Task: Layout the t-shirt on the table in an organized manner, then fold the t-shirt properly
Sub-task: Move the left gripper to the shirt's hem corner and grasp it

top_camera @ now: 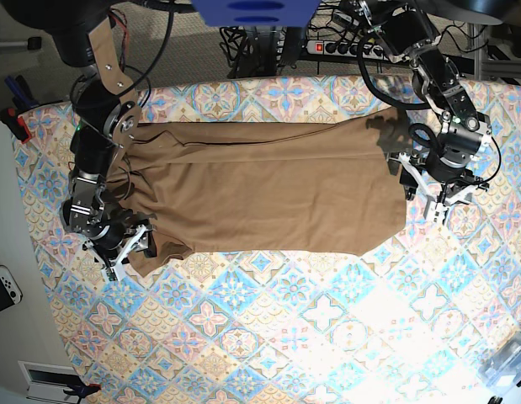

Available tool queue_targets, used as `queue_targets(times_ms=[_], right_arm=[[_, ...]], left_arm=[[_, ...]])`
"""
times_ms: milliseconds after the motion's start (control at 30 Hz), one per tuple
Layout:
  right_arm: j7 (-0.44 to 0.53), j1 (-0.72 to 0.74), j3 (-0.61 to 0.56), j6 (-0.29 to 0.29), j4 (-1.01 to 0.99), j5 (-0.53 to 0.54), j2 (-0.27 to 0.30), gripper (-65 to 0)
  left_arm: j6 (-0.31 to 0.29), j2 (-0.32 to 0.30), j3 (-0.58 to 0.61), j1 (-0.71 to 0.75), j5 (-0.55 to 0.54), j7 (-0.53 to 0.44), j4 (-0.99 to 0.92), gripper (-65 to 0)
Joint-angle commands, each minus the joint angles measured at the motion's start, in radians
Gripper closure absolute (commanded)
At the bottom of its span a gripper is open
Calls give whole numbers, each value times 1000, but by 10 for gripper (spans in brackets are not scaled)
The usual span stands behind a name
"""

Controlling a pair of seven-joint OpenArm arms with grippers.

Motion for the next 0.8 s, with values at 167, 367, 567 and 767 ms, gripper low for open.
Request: queue_targets(times_ms=[167, 367, 567, 767], right_arm=[[-31, 18, -3, 5, 4, -15, 8, -389], [-31, 16, -3, 5, 1, -15, 8, -389], [-31, -30, -3, 5, 4, -15, 8, -389], [-31, -30, -1, 5, 4, -15, 8, -389]], left_arm=[[5, -12, 0, -37, -6, -21, -9, -349], [5, -61, 2, -193, -8, -18, -185, -349], [5, -122, 20, -362, -6, -22, -427, -354], [5, -187, 152, -467, 92, -95, -691, -355]])
